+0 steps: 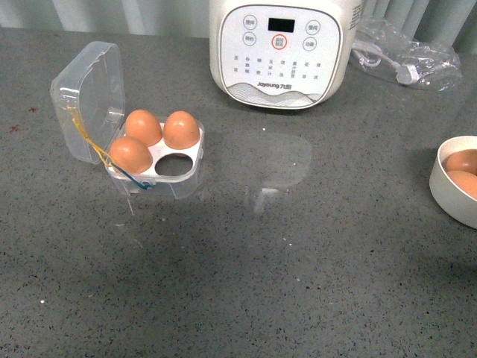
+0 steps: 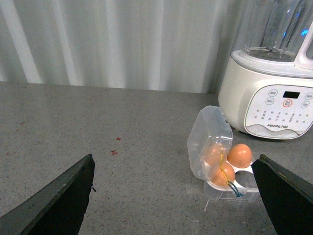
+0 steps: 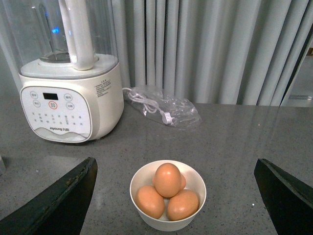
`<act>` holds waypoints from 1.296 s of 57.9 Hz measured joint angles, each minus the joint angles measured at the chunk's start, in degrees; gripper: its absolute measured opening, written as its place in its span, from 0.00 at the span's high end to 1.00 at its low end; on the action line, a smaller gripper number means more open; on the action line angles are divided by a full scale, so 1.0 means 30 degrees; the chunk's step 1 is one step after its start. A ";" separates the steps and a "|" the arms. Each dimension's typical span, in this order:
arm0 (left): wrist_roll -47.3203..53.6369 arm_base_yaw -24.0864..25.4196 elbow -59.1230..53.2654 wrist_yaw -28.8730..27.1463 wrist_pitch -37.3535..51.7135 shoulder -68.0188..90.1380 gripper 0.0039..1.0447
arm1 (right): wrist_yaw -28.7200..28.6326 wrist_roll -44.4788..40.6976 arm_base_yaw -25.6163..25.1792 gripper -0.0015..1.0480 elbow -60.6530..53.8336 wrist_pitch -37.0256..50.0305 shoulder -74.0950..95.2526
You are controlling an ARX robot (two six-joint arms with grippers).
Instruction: Put egg into box
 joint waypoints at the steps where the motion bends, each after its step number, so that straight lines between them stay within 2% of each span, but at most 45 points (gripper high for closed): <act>1: 0.0000 0.0000 0.0000 0.0000 0.0000 0.0000 0.06 | 0.0000 0.0000 0.0000 0.07 0.0000 0.0000 0.0000; 75: 0.0000 0.0000 0.0000 0.0000 0.0000 0.0000 0.06 | 0.0000 0.0000 0.0000 0.07 0.0000 0.0000 0.0000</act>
